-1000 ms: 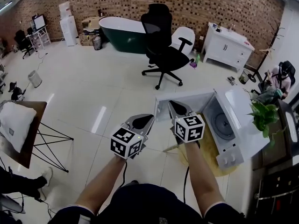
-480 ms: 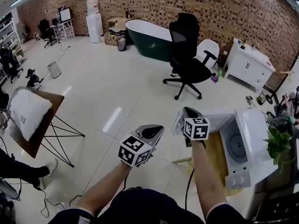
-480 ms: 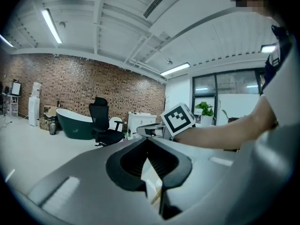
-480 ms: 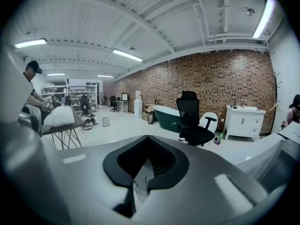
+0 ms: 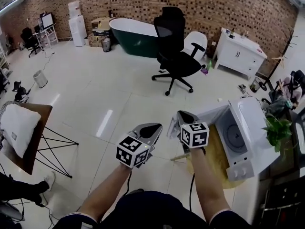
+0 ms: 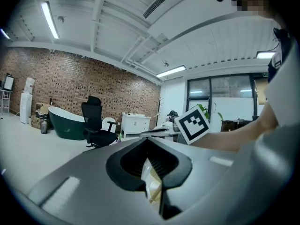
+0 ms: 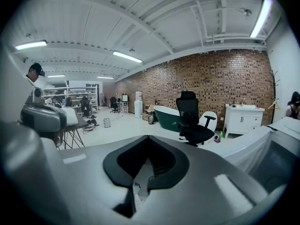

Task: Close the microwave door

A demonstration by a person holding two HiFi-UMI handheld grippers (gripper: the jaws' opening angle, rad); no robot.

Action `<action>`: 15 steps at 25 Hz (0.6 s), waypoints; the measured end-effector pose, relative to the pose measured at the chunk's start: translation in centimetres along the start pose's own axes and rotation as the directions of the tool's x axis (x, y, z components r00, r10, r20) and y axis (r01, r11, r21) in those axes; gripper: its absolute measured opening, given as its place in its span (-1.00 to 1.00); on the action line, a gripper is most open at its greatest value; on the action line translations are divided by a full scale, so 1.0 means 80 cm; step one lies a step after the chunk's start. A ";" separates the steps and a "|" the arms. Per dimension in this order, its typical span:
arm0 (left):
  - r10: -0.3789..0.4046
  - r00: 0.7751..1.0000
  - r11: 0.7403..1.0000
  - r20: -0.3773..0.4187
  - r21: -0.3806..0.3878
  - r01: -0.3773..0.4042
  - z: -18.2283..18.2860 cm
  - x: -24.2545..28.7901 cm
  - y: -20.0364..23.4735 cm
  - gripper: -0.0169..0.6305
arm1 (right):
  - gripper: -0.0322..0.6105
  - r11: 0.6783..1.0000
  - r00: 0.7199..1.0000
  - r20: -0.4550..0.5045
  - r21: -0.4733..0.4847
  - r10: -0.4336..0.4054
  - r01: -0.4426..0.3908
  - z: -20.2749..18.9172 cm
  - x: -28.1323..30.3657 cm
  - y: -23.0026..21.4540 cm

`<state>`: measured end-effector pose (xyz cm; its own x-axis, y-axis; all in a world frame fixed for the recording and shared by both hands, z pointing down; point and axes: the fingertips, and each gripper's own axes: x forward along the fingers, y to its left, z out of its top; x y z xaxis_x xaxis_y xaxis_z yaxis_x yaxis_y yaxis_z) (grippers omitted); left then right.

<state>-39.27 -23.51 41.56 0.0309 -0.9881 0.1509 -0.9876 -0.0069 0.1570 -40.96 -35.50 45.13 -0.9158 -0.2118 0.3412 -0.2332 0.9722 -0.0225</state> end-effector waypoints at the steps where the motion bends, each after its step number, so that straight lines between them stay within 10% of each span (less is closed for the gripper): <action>1: -0.013 1.000 1.000 -0.002 -0.003 0.013 -0.002 0.003 -0.004 -0.91 | -0.89 1.000 1.000 -0.003 0.004 -0.003 0.003 -0.004 -0.009 0.002; 15: -0.251 0.966 0.968 -0.062 -0.032 0.249 -0.037 0.059 -0.114 -0.91 | -0.89 0.982 0.987 0.005 0.093 -0.164 0.162 -0.059 -0.166 -0.011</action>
<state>-29.67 -27.68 43.76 0.2870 -0.9432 0.1671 -0.9432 -0.2478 0.2212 -27.04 -33.08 45.09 -0.8671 -0.3685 0.3353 -0.4082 0.9113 -0.0540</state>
